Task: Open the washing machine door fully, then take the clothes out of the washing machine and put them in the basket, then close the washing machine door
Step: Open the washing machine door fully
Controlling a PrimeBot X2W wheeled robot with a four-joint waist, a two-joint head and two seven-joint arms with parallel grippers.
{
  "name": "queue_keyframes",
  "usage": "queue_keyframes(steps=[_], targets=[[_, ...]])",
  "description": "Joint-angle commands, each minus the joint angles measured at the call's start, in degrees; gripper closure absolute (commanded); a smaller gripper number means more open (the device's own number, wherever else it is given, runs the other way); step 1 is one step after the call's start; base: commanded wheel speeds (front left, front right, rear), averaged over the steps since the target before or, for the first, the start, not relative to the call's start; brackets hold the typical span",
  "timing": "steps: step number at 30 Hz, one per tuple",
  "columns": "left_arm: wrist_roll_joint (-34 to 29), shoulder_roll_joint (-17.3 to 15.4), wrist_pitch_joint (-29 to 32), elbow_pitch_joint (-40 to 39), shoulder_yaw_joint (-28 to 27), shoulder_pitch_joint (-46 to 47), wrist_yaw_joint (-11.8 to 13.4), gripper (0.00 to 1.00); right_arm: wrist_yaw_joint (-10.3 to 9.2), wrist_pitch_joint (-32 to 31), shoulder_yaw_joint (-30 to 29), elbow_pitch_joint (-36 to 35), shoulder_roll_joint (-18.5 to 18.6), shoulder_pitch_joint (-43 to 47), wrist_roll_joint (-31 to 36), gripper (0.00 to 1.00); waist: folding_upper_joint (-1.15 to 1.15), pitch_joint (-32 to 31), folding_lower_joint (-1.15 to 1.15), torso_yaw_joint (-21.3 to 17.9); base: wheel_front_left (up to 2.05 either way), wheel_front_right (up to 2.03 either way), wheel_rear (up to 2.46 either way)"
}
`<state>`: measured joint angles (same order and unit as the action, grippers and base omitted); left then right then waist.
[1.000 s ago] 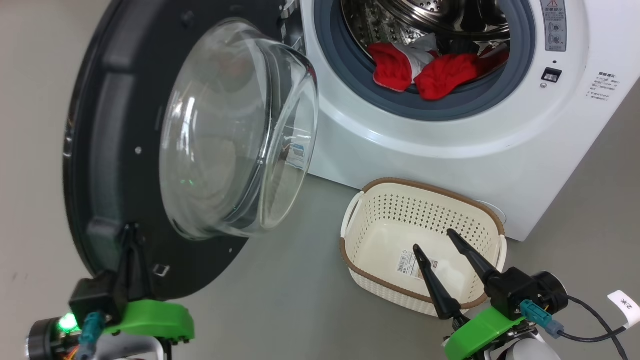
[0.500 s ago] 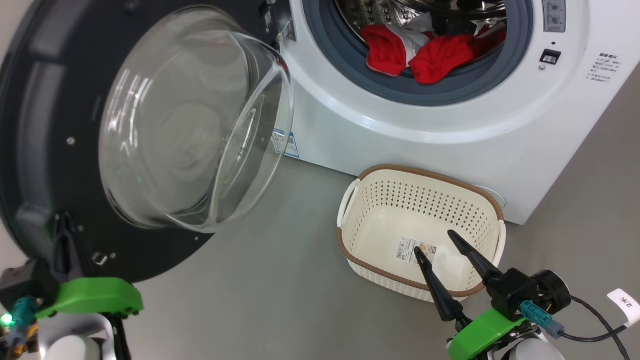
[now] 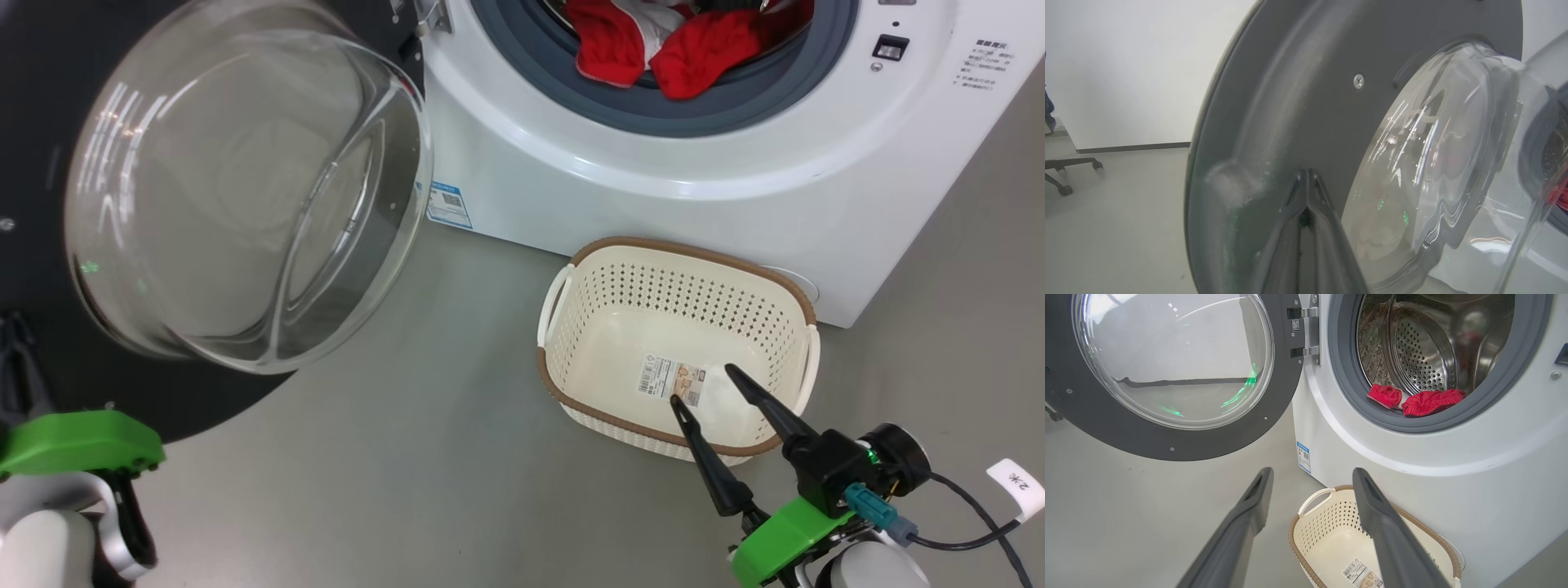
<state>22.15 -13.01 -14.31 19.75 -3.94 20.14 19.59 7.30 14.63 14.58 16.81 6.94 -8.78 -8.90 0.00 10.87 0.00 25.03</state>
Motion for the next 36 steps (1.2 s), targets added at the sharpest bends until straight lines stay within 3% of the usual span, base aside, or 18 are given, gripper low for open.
queue_keyframes(steps=[1,19,20,21,24,25,29,36], targets=[[-0.5,-3.2,-0.7,-0.1,-3.8,2.5,-0.2,1.0,0.19,0.4,1.8,-1.5,-0.1,-1.3,0.6,0.0,0.0,0.4,0.0,-0.4,0.0,0.0,0.0],[-5.3,-0.4,-0.7,2.1,-12.4,3.1,-5.7,1.0,0.19,0.4,3.2,-1.9,0.5,-2.5,-0.4,0.0,0.0,1.8,0.0,-1.9,0.0,0.0,0.0],[-5.5,-0.1,-0.7,1.7,-12.7,2.7,-6.0,0.9,0.19,0.4,3.1,-1.7,0.5,-2.5,-0.5,0.0,0.0,1.6,0.0,-2.1,0.0,0.0,0.0],[-5.8,0.2,-0.7,1.1,-12.9,2.1,-6.2,0.63,0.19,0.4,2.8,-1.7,0.3,-2.5,-0.7,0.0,0.0,1.5,0.0,-2.3,0.0,0.0,0.0],[-6.0,1.1,-0.7,-0.8,-13.6,0.6,-7.0,0.22,0.19,0.4,2.2,-1.6,-0.1,-2.5,-0.9,0.0,0.0,0.7,0.0,-3.2,0.0,0.0,0.0],[-5.5,1.6,-0.7,-1.7,-14.3,0.1,-7.5,0.0,0.19,0.4,1.9,-1.6,-0.3,-2.4,-0.9,0.0,0.0,0.4,0.0,-3.6,0.0,0.0,0.0],[-4.2,2.7,-0.7,-6.0,-16.5,-1.5,-9.3,0.0,0.19,0.4,0.5,-1.6,-1.0,-2.1,-1.1,0.0,0.0,-1.0,0.0,-5.2,0.0,0.0,0.0],[-2.5,4.2,-0.7,-14.2,-17.5,-4.3,-15.3,0.0,0.19,0.4,-3.5,-2.6,-2.2,-1.2,-1.4,0.0,0.0,-3.9,0.0,-8.7,0.0,0.0,0.0]])
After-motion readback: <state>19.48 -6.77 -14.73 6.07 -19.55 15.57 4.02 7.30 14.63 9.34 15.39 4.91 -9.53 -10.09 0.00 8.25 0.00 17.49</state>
